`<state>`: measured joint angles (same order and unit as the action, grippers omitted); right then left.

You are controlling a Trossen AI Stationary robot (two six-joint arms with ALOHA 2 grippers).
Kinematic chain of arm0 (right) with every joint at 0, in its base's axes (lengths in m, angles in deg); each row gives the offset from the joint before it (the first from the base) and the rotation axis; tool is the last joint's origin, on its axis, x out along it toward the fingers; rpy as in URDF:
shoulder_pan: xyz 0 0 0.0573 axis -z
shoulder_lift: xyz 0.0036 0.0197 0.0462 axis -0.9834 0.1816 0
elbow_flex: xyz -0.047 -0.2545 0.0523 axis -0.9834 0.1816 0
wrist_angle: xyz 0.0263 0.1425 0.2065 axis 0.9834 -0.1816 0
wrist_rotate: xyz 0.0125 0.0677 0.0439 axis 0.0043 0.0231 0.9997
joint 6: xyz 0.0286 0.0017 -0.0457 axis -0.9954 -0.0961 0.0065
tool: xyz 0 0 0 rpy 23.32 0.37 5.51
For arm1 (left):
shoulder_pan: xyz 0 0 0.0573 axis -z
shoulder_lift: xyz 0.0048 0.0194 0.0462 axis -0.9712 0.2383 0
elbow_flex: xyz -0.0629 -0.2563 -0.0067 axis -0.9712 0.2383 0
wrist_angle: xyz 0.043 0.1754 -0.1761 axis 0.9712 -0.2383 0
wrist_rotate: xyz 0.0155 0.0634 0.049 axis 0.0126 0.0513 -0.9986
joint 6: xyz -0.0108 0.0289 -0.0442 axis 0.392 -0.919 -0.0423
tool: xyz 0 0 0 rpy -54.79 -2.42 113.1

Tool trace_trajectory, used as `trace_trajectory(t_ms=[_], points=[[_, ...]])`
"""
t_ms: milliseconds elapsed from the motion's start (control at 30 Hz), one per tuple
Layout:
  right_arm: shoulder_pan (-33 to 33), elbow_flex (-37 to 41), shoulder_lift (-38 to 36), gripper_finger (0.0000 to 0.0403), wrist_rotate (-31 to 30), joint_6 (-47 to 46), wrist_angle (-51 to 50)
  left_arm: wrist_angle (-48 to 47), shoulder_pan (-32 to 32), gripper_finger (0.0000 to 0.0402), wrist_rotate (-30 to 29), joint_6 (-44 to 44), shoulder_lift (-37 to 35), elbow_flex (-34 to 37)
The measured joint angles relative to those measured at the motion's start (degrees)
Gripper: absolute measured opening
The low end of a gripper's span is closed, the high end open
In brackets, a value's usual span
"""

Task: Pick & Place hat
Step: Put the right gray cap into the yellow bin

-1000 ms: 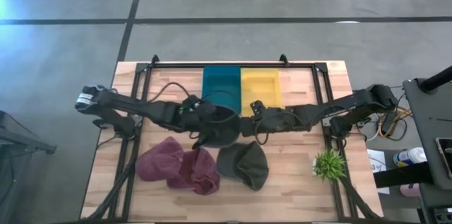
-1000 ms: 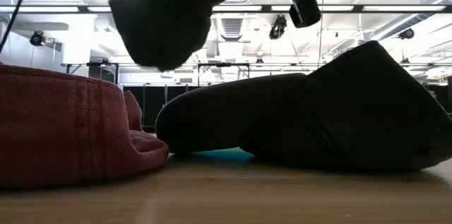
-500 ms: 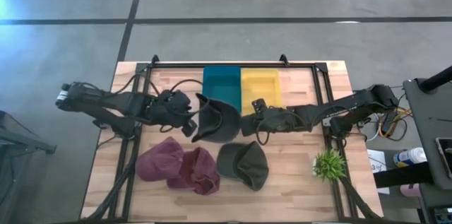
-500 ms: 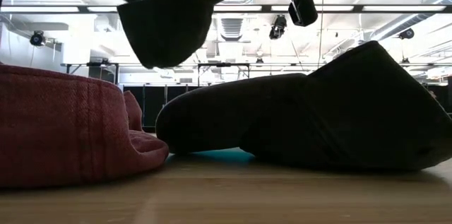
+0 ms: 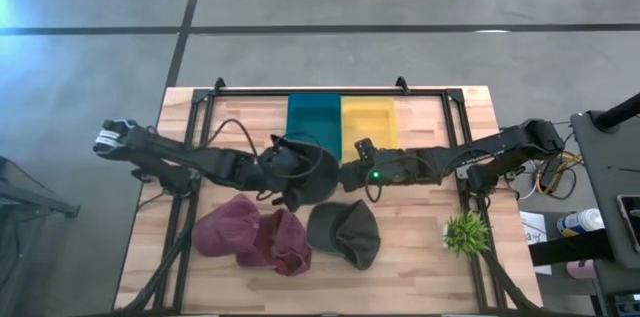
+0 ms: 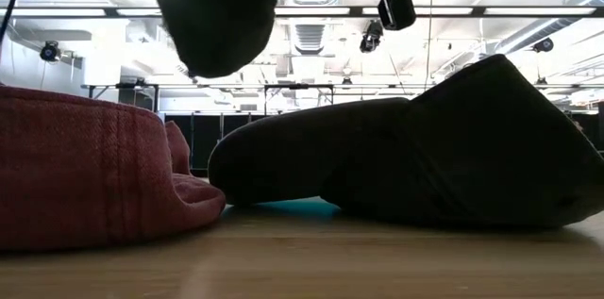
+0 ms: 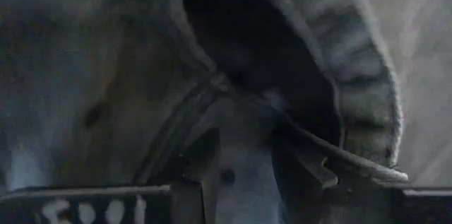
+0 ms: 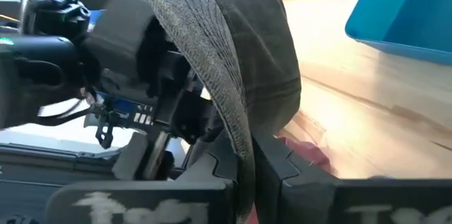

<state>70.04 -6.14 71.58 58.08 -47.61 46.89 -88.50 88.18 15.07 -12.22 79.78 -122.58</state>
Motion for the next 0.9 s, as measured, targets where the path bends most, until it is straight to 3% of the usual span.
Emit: trace_trajectory(t_ms=[300,567,900], points=[[0.0,0.1,0.2,0.0013,-0.5,2.3,-1.0,-3.2,-0.5,0.0119,-1.3,-4.7,2.0,-4.0],[0.0,0.1,0.0,0.0013,-1.2,5.3,-1.8,-12.6,-0.5,0.0119,-10.8,-5.1,-3.8,-4.8],[0.0,0.2,-2.3,0.0013,-10.5,15.7,-2.9,-20.0,0.7,0.0119,-13.1,-0.1,-13.3,-4.4]])
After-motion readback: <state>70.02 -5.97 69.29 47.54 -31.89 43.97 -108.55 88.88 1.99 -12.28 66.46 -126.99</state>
